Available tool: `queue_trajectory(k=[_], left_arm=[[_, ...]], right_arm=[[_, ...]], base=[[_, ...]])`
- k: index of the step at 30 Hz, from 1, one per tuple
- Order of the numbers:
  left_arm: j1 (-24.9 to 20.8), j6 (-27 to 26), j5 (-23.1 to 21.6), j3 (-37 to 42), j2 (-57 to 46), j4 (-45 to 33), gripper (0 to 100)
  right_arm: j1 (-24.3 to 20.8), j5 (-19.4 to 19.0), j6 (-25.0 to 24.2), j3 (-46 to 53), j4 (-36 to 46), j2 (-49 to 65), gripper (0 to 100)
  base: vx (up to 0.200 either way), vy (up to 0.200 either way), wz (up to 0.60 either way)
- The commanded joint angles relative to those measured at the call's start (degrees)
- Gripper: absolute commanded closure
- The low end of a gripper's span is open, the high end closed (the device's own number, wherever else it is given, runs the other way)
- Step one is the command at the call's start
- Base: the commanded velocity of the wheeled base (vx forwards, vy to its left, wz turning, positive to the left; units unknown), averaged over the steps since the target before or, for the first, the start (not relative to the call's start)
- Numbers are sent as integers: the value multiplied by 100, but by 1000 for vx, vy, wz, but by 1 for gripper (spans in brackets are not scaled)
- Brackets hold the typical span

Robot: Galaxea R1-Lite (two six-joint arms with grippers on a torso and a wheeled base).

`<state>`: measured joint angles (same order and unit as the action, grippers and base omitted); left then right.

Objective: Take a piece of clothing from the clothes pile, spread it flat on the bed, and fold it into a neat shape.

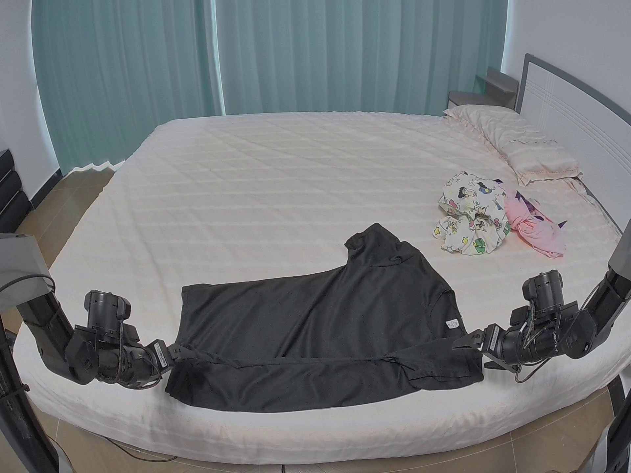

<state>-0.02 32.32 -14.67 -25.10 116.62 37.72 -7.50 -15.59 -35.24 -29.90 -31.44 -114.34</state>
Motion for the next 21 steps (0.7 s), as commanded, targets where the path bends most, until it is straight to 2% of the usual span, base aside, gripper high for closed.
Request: queue_trajectory(k=[1, 4, 7, 19, 20, 21], left_arm=[[2, -437, -159, 603, 467, 1159, 0], [2, -709, -133, 849, 793, 1880, 0], [-6, -797, -107, 963, 951, 2161, 0], [-15, -815, -124, 981, 995, 2178, 0], [-15, -815, -124, 981, 995, 2178, 100], [-6, -815, -98, 1016, 986, 2161, 100]], right_arm=[[-41, -14, 0, 81, -11, -1, 0], [-50, -14, 9, 81, -11, 17, 0], [-68, -23, 26, 90, -11, 25, 0], [-120, -23, 35, 108, -11, 25, 0], [-120, -23, 35, 108, -11, 25, 0], [-120, -23, 35, 108, -11, 25, 0]], base=[[0, 0, 0], [0, 0, 0], [0, 0, 0], [0, 0, 0], [0, 0, 0], [0, 0, 0]])
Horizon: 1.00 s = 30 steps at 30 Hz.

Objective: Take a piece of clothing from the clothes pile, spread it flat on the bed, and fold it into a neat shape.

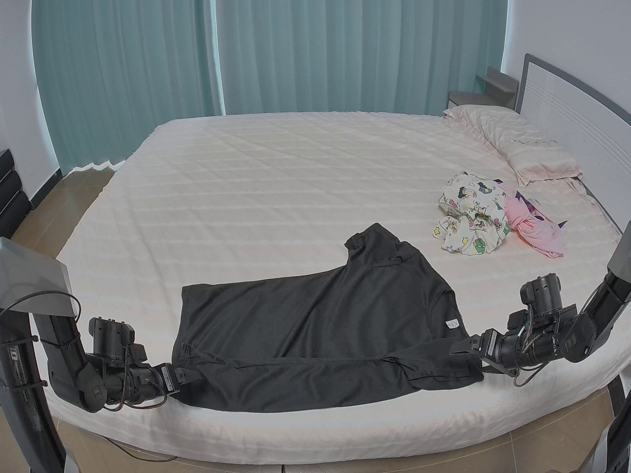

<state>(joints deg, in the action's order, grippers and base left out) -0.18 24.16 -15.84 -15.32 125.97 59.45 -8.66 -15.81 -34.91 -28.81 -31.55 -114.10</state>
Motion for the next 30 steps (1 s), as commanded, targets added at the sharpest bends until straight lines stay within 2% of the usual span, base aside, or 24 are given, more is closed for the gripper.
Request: queue_trajectory(k=[1, 9, 10, 18, 28, 29, 30], left_arm=[[27, -8, 37, 144, 42, -22, 100], [203, -465, 125, 495, -37, -65, 100], [203, -500, 353, 504, -46, -215, 100], [317, -1028, 740, 504, -55, -637, 100], [343, -1054, 775, 434, -11, -742, 100], [343, -1054, 775, 434, -28, -742, 0], [343, -1054, 775, 434, -28, -742, 0]], right_arm=[[4, -1, 2, -2, 0, 11, 0], [4, -1, 11, 7, 0, 2, 0], [4, -1, 20, 33, 0, 11, 0], [4, -1, 28, 42, 0, 2, 0], [4, 8, 28, 42, -9, -7, 0], [4, 8, 28, 42, -9, 2, 0], [4, 8, 28, 42, -9, 2, 0]], base=[[0, 0, 0], [0, 0, 0], [0, 0, 0], [0, 0, 0], [0, 0, 0], [0, 0, 0], [0, 0, 0]])
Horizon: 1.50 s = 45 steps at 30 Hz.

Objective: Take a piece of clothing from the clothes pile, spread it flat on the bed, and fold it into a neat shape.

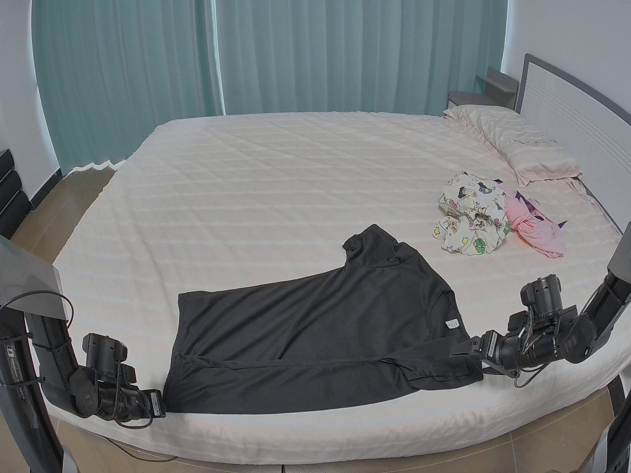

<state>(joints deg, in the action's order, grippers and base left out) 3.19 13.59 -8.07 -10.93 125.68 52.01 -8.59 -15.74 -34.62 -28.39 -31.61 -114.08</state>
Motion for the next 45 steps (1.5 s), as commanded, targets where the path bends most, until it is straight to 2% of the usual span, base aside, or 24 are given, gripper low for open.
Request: queue_trajectory(k=[1, 4, 7, 10, 13, 15, 26, 37, 38, 45], left_arm=[[15, 12, -2, -5, -44, 20, 0], [146, 38, -63, -23, -290, 38, 0], [296, 109, -336, -155, -730, -112, 0], [252, 856, -617, -480, -1037, -384, 0], [41, 1726, -670, -814, -1072, -410, 0], [-47, 2025, -652, -937, -1064, -410, 0], [-381, 2350, -670, -1385, -615, -340, 0], [-469, 2288, -626, -1464, -193, -331, 0], [-469, 2288, -626, -1490, -193, -331, 100], [-434, 2297, -582, -1517, -167, -340, 100]], right_arm=[[-2, 1, -1, 0, -3, 0, 0], [-2, 1, -1, 0, -3, 0, 0], [-2, 1, -1, -8, -3, 0, 0], [-11, 1, -1, -8, -12, -9, 0], [-11, 1, -1, -8, -12, -27, 0], [-11, 1, -1, -8, -12, -18, 0], [-99, -8, -1, 0, -21, -79, 0], [-107, 1, -1, 0, -21, -88, 0], [-99, 9, -1, 0, -29, -88, 0], [-72, 45, 8, 9, -29, -79, 0]], base=[[0, 0, 0], [0, 0, 0], [0, 0, 0], [0, 0, 0], [0, 0, 0], [0, 0, 0], [0, 0, 0], [0, 0, 0], [0, 0, 0], [0, 0, 0]])
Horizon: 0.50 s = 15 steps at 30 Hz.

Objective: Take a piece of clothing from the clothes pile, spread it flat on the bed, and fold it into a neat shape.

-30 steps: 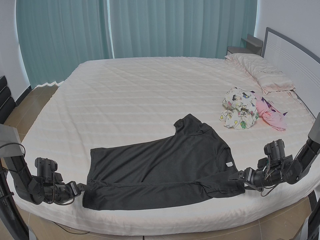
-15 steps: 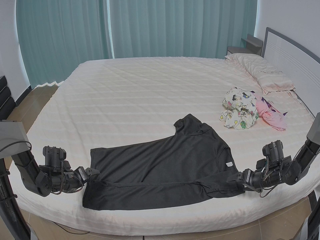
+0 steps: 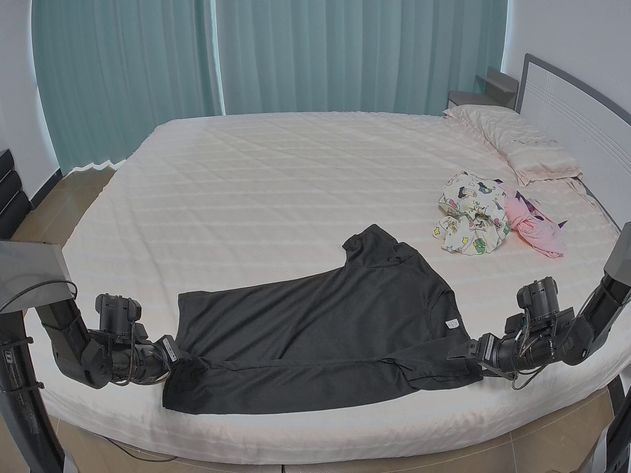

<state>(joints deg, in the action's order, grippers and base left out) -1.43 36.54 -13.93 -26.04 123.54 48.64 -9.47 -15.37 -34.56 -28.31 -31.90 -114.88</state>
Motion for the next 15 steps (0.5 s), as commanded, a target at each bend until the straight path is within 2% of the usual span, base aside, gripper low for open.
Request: queue_trajectory(k=[1, 9, 15], left_arm=[[28, 3, 5, -6, 47, -4, 100], [231, 47, 356, 38, 3, -4, 100], [336, 55, 365, 29, -14, -4, 100]], right_arm=[[24, 17, 2, 1, 0, -8, 0], [183, 17, 2, -61, -18, -16, 0], [306, -1, 143, -35, -765, -350, 0]], base=[[0, 0, 0], [0, 0, 0], [0, 0, 0]])
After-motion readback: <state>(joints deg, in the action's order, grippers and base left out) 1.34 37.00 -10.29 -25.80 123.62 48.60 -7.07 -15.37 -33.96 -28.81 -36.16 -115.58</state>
